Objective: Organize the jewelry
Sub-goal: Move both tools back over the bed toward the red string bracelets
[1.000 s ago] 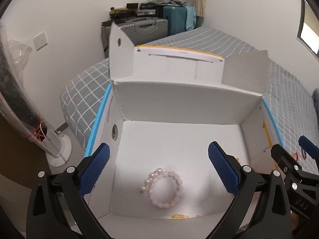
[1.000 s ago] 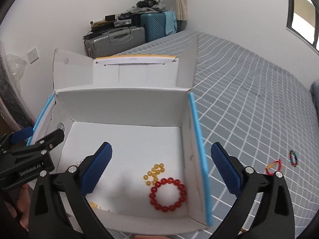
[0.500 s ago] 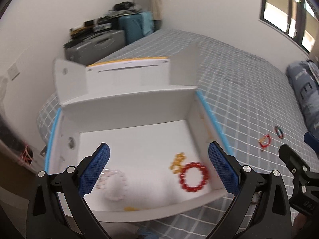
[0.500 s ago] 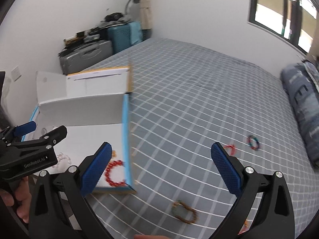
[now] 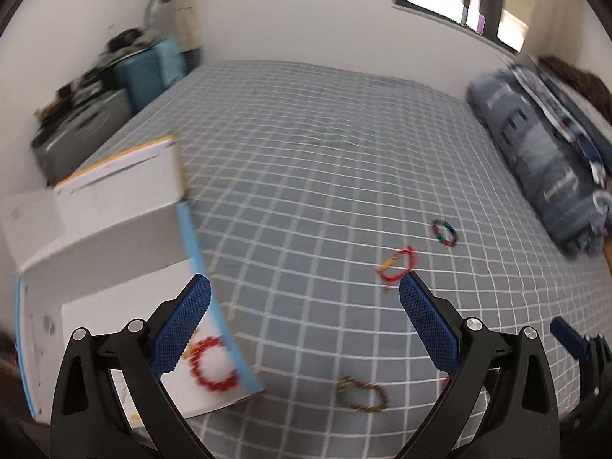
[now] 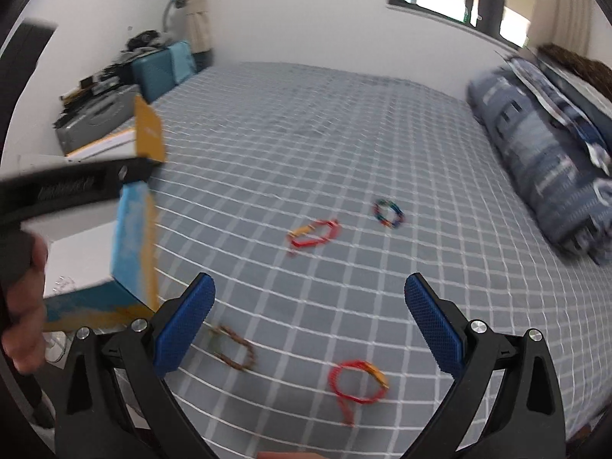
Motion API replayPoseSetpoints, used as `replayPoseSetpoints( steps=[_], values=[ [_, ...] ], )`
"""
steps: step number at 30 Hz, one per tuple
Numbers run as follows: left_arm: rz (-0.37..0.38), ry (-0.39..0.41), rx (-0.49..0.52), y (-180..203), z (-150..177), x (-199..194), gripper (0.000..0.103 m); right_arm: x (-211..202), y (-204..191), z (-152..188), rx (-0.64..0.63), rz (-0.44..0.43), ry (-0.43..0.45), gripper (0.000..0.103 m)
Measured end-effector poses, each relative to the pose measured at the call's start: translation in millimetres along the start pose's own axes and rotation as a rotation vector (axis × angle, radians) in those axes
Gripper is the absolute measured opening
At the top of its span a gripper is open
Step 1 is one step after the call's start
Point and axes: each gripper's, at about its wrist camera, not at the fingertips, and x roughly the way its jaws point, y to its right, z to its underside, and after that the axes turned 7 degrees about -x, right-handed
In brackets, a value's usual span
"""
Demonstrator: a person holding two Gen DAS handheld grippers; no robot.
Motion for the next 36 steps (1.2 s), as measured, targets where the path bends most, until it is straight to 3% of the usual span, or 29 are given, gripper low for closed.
replayPoseSetpoints(
  steps=[5, 12, 26, 36],
  values=[
    [0.041, -0.075, 0.063, 53, -2, 42, 0.097, 8, 29, 29, 0.048, 0.024, -0.051, 0.095],
    [0.083, -0.171, 0.132, 98, -7, 104, 0.097, 32, 43, 67, 0.090, 0.014, -0.130, 0.095],
    [0.058, -0.272, 0.187, 120, 5, 212, 0.097, 103, 52, 113, 0.099, -0.030, -0.307, 0.095],
    [0.023, -0.285, 0.215, 135, 25, 249, 0.097, 118, 46, 120, 0.097, -0.070, -0.348, 0.095]
  ],
)
